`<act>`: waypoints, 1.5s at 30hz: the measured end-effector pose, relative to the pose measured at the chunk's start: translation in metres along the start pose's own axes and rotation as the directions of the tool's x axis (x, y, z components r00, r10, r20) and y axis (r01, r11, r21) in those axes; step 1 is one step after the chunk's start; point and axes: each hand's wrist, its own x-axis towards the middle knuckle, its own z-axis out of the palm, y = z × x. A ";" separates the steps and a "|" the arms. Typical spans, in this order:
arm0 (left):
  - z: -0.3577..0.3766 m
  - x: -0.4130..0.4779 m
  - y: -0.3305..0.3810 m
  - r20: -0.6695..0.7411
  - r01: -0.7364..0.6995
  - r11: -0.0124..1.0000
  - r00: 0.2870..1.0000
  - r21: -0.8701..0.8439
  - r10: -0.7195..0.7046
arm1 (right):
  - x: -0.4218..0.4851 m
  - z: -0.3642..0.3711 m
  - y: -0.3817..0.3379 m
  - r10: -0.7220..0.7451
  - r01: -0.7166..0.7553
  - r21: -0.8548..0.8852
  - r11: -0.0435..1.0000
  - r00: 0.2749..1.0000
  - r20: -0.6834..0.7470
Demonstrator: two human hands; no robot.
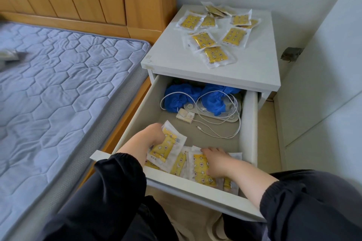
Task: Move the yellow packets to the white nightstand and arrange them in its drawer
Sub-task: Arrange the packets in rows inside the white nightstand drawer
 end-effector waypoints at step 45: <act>0.025 0.004 0.004 0.258 -0.215 0.745 0.964 0.631 0.059 | 0.010 -0.004 -0.001 0.064 -0.056 -0.084 0.995 0.993 0.101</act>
